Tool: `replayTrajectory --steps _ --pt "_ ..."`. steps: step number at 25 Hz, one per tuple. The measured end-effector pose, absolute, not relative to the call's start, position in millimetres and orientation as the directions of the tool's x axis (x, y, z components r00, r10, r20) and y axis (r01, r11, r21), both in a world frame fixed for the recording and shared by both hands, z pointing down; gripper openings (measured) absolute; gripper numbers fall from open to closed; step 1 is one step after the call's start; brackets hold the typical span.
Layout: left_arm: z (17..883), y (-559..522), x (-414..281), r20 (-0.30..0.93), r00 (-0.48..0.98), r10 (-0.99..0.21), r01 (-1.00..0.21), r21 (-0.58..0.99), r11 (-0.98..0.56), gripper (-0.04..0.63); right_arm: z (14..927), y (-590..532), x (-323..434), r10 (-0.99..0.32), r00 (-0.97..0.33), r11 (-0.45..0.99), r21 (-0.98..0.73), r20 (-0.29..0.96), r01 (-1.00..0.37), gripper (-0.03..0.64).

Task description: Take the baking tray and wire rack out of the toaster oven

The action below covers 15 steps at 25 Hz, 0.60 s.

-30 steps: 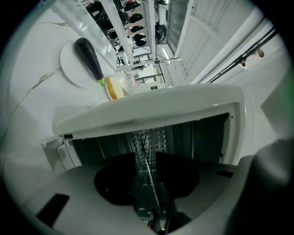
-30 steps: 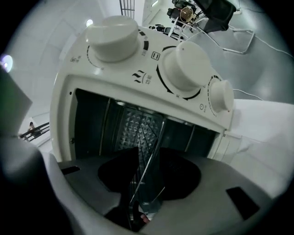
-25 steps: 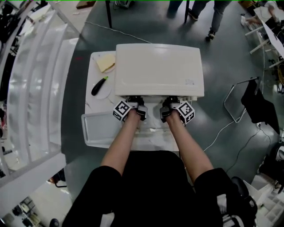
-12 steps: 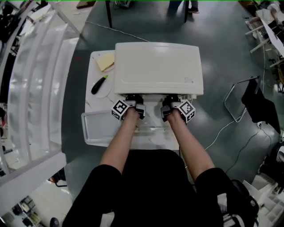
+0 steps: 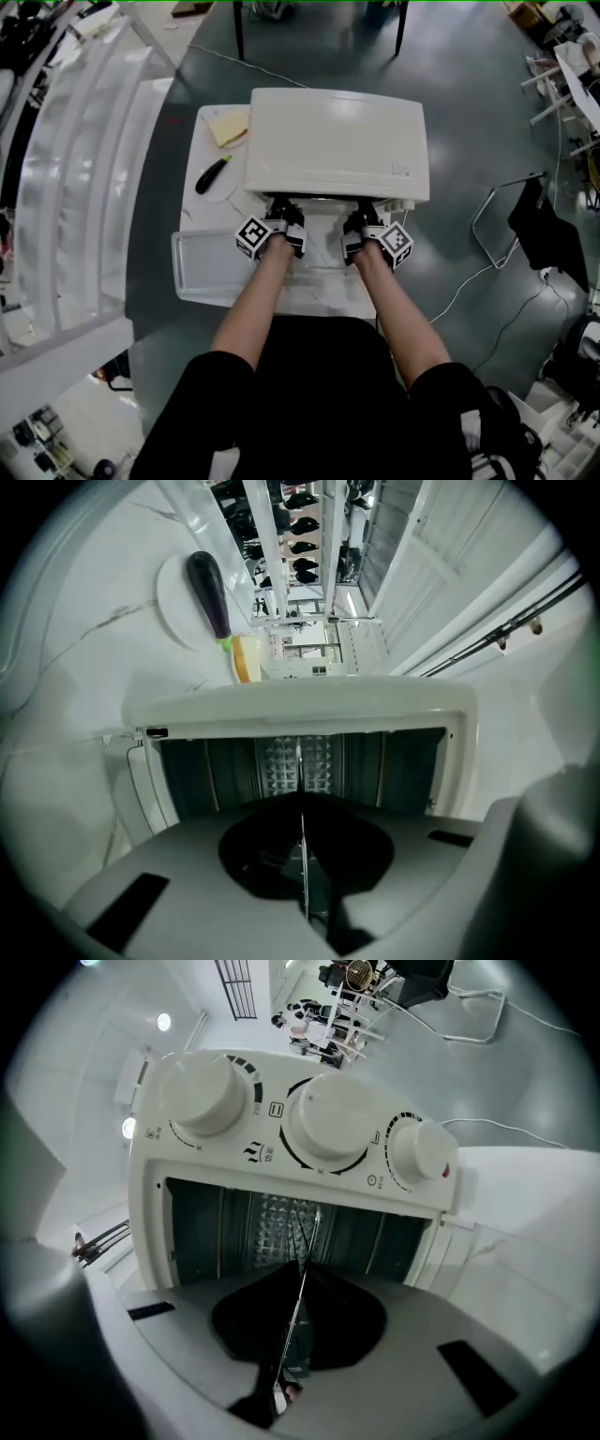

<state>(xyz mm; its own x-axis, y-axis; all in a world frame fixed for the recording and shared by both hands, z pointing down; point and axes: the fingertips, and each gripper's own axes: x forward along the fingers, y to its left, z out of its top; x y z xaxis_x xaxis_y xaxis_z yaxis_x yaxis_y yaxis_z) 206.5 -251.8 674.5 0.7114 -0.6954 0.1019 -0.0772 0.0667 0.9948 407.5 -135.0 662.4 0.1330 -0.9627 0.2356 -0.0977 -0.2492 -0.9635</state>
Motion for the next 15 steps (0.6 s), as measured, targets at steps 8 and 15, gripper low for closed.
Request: replayTrajectory --steps 8,15 --pt "676.5 -231.7 194.5 0.087 0.705 -0.704 -0.056 0.996 0.067 0.023 661.0 -116.6 395.4 -0.97 0.103 -0.229 -0.969 0.22 -0.092 0.038" --pt "674.2 -217.4 188.7 0.068 0.701 -0.71 -0.043 0.998 0.053 0.021 662.5 -101.2 388.8 -0.973 0.084 -0.224 -0.971 0.217 -0.083 0.035"
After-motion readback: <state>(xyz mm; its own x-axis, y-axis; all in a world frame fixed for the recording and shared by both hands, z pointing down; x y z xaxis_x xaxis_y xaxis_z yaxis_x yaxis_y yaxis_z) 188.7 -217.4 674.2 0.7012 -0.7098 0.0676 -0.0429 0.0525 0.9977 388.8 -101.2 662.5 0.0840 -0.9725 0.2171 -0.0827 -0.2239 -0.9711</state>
